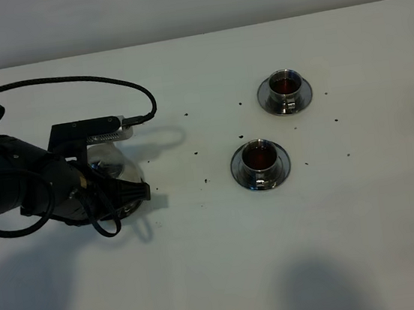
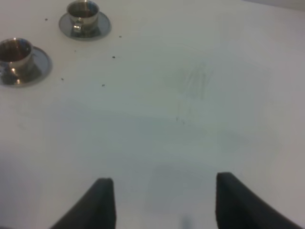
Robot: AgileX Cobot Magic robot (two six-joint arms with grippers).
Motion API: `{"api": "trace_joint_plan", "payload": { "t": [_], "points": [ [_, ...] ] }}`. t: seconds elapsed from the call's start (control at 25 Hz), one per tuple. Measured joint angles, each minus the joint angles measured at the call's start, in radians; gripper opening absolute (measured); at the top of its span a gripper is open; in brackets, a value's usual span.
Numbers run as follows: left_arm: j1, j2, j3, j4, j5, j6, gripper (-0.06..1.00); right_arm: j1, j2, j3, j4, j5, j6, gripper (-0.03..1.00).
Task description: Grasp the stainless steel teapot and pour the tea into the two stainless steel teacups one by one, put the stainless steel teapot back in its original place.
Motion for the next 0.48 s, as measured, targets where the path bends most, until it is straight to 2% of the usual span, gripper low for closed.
{"api": "trace_joint_plan", "payload": {
  "t": [0.24,0.36,0.48],
  "points": [
    [0.0,-0.012,0.0,-0.004,0.018,0.0,0.46,0.0,0.0,0.0,0.0,0.0,0.0,0.46],
    [0.0,-0.071,0.0,-0.005,0.045,0.003,0.48,0.0,0.0,0.0,0.0,0.0,0.0,0.46],
    [0.0,-0.173,0.0,-0.006,0.127,0.041,0.49,0.0,0.0,0.0,0.0,0.0,0.0,0.46]
  ]
}}
